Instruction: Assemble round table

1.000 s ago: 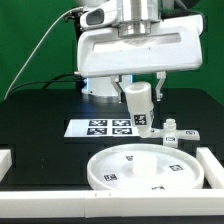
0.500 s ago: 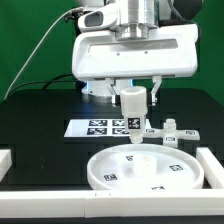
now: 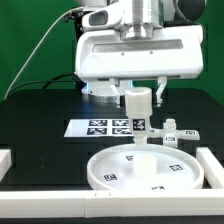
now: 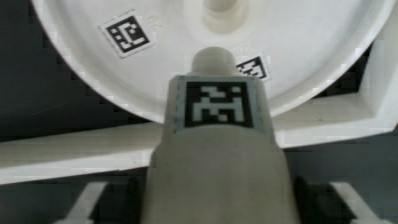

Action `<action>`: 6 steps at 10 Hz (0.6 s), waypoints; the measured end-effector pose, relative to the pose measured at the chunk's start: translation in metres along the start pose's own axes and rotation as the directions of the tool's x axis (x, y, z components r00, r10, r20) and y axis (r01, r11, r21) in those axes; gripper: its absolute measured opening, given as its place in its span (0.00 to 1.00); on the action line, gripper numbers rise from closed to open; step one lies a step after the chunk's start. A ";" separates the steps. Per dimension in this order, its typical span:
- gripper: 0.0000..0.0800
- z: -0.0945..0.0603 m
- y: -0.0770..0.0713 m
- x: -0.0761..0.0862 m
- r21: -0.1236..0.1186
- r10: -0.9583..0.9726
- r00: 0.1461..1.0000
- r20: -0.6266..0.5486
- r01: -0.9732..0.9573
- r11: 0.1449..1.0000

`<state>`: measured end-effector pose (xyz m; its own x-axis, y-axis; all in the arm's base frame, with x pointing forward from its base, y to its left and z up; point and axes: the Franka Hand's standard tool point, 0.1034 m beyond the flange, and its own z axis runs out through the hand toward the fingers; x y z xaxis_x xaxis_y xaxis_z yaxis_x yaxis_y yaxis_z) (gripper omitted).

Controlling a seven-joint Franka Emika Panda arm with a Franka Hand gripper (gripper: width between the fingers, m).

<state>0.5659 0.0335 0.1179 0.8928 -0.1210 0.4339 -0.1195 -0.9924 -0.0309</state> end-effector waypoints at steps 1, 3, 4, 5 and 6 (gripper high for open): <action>0.51 0.004 -0.011 -0.008 -0.003 -0.032 0.999 -0.002 0.032 0.999; 0.51 0.011 -0.013 -0.017 -0.020 -0.072 0.997 -0.027 0.071 0.997; 0.51 0.014 -0.012 -0.020 -0.022 -0.074 0.997 -0.022 0.073 0.997; 0.51 0.013 -0.010 -0.018 -0.024 -0.077 0.997 -0.024 0.076 0.997; 0.51 0.014 -0.005 -0.016 -0.028 -0.080 0.996 -0.024 0.079 0.996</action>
Offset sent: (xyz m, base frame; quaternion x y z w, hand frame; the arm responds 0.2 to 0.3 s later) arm -0.0090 -0.0013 -0.0125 -0.0116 0.0269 -0.0073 0.9995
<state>0.5580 0.0405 0.0984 0.8886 -0.0404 0.4569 -0.0605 -0.9977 0.0293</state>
